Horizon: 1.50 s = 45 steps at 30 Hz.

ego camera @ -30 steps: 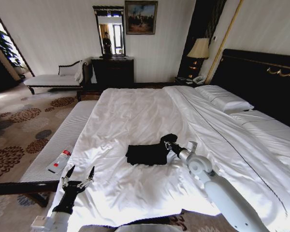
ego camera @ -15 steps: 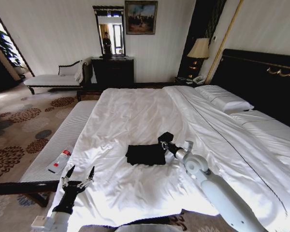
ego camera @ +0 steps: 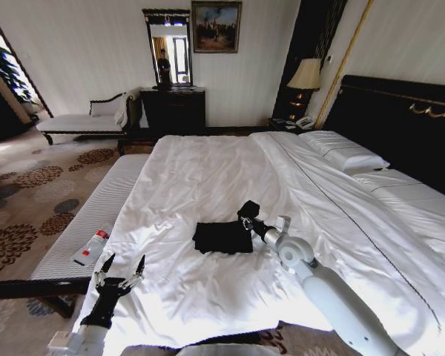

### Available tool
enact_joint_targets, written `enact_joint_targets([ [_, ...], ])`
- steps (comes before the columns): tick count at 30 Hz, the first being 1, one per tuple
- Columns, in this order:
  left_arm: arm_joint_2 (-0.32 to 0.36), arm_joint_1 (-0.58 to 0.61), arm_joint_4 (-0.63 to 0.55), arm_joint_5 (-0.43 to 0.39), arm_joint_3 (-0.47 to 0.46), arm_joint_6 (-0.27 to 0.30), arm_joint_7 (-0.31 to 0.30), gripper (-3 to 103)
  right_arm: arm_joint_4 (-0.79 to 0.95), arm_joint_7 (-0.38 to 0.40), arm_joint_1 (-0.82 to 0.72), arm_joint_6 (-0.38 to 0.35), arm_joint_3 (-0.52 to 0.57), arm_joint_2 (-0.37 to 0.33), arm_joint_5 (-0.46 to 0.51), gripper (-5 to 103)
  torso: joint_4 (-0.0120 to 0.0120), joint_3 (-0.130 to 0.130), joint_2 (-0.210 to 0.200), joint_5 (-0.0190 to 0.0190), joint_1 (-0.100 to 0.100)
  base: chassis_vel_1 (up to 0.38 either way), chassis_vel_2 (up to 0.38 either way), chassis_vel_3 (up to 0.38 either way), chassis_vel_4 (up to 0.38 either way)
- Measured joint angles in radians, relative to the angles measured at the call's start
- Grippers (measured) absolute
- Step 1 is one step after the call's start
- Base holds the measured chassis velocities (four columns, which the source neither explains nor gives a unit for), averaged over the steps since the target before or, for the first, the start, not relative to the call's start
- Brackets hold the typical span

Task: Fold the clothes on the bed.

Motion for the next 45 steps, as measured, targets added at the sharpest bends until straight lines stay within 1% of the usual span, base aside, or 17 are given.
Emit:
enact_joint_targets([
  [13,0.0,0.0,0.0,0.0,0.0,0.0,0.0,100,-0.013,-0.002,0.022,0.004,-0.053,0.02,-0.003,5,0.0,0.0,0.0,0.0,0.0,0.0,0.0,0.0,0.0],
  [34,0.0,0.0,0.0,0.0,0.0,0.0,0.0,100,-0.053,-0.021,0.054,0.01,-0.144,0.069,-0.045,5,0.0,0.0,0.0,0.0,0.0,0.0,0.0,0.0,0.0],
  [45,0.0,0.0,0.0,0.0,0.0,0.0,0.0,100,-0.067,-0.031,0.074,0.017,-0.192,0.078,-0.061,5,0.0,0.0,0.0,0.0,0.0,0.0,0.0,0.0,0.0],
])
